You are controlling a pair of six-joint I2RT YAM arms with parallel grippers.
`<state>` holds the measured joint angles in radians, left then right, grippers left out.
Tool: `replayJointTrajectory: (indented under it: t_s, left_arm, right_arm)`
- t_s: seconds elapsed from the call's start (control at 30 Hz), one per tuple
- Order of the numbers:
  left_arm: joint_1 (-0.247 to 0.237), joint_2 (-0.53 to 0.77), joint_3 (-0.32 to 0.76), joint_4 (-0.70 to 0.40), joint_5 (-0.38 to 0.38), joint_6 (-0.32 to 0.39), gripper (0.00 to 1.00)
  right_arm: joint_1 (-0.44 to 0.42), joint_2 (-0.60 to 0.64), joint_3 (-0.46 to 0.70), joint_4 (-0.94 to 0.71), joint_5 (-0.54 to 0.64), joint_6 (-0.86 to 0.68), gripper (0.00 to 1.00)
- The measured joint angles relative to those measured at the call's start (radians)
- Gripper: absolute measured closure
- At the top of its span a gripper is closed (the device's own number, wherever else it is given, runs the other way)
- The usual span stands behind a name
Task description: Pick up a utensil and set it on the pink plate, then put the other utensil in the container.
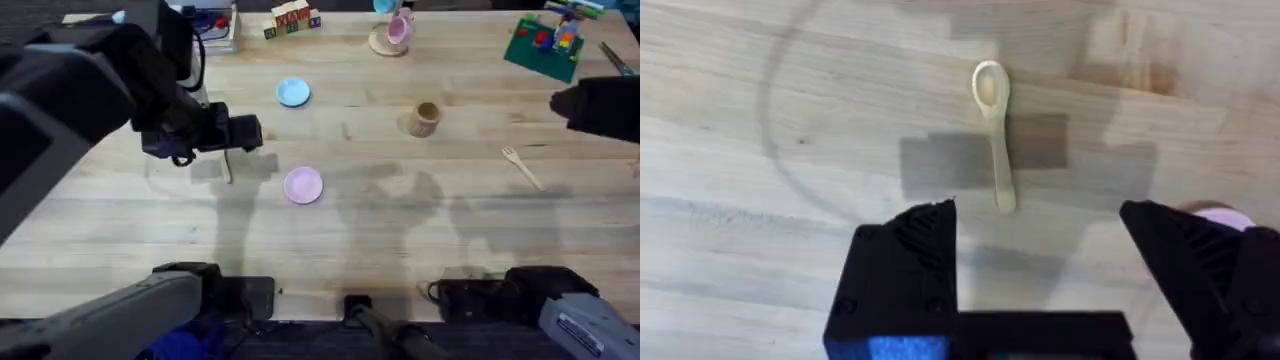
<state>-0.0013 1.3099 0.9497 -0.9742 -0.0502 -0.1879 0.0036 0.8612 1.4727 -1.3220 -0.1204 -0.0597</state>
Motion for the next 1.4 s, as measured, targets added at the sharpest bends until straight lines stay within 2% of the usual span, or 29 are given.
replayJointTrajectory:
  t_s: [0.3,0.33,0.57,0.9,1.4]
  left_arm:
    - [0.002,0.087,0.0,0.073,-0.006,-0.004,0.008]
    - [0.015,0.138,0.0,0.088,-0.018,-0.017,0.007]
    - [0.035,0.214,0.0,0.118,-0.025,-0.057,0.008]
    - [0.035,0.219,-0.06,0.2,-0.024,-0.101,0.008]
    - [0.038,0.2,-0.089,0.238,-0.016,-0.105,0.008]
  right_arm:
    - [0.0,0.0,0.0,0.0,0.0,0.0,0.005]
    - [0.0,0.0,0.0,0.0,0.0,0.0,0.005]
    - [0.0,0.0,0.0,0.0,0.0,0.0,0.005]
    - [0.0,0.0,0.0,0.0,0.0,0.0,0.005]
    - [0.0,0.0,0.0,0.0,0.0,0.0,0.006]
